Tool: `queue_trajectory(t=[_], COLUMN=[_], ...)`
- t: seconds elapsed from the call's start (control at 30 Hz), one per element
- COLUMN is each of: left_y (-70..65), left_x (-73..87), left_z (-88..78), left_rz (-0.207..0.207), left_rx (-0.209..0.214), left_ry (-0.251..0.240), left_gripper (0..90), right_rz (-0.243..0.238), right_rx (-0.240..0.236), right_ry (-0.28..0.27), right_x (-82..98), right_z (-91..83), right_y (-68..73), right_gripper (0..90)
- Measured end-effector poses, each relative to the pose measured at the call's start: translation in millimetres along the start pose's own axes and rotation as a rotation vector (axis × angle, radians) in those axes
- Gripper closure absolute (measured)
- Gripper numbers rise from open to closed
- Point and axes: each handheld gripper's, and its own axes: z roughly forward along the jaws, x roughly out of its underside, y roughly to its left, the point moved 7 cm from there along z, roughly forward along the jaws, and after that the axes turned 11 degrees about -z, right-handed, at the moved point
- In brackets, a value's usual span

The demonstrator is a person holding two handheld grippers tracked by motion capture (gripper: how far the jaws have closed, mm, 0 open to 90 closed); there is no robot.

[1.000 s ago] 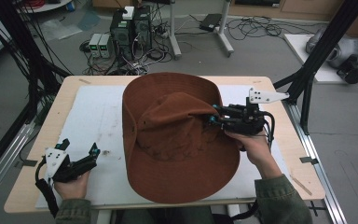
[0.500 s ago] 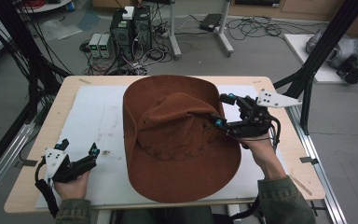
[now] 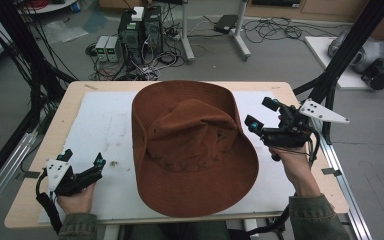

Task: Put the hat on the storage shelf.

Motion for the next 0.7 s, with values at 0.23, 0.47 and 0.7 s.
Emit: queue_trajectory(t=[0.23,0.47,0.7], left_y=[-0.7,-0.3,1.3], left_x=[-0.6,0.1,-0.7], left_z=[-0.9,-0.4,-1.1], left_rz=[-0.007,-0.01,-0.011], left_rx=[0.001,0.003,-0.003], left_ry=[-0.003,0.002,-0.007], left_gripper=[3.6,3.6,3.6], right_rz=[-0.065,-0.196,-0.131], right_rx=[0.149,0.37,0.396], right_ry=[0.019,0.061,0.089], right_x=[5.4,24.8,49.6], right_z=[-16.9,-23.0,-20.4], right_y=[-11.4,-16.1,-21.0], right_gripper=[2.8,2.8,2.8])
